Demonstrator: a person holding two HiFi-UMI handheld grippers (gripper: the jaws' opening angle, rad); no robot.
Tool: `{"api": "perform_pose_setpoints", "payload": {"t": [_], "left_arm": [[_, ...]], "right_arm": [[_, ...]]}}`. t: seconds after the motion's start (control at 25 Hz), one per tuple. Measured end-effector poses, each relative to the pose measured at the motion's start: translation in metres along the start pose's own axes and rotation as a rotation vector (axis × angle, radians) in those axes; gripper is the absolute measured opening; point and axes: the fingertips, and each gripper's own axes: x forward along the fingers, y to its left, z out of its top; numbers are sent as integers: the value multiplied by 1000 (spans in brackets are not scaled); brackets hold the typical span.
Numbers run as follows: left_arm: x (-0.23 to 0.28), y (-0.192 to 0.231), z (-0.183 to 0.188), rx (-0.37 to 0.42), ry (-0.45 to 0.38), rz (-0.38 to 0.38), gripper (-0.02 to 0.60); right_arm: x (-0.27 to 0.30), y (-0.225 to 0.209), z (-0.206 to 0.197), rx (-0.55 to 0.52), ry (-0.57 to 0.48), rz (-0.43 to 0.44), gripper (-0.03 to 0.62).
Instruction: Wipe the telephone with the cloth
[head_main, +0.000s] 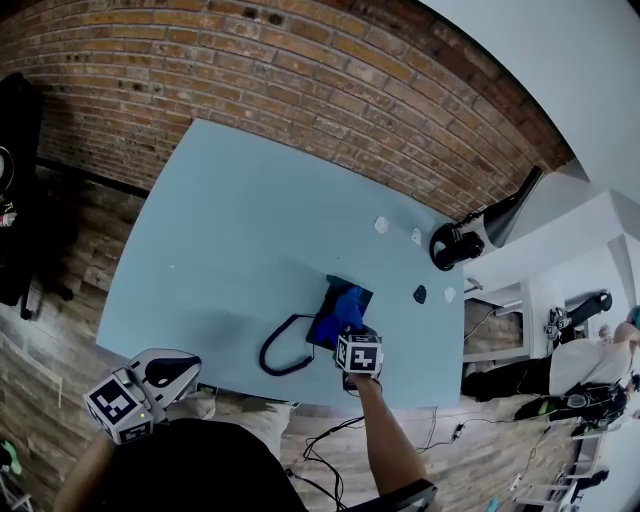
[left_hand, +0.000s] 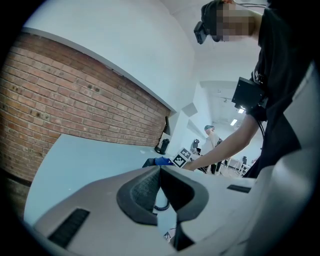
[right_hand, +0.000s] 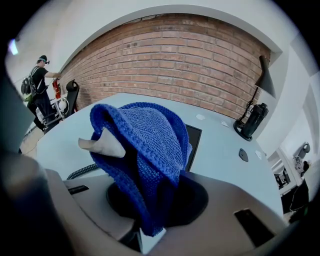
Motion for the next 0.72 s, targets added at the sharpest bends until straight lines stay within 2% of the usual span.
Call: {"api": "perform_pose_setpoints", "payload": {"t": [0.72], "left_arm": [[9,-2,3,-10,5,-15,12]], "right_arm": [[-11,20,-40,56,-11,36,91]]}}
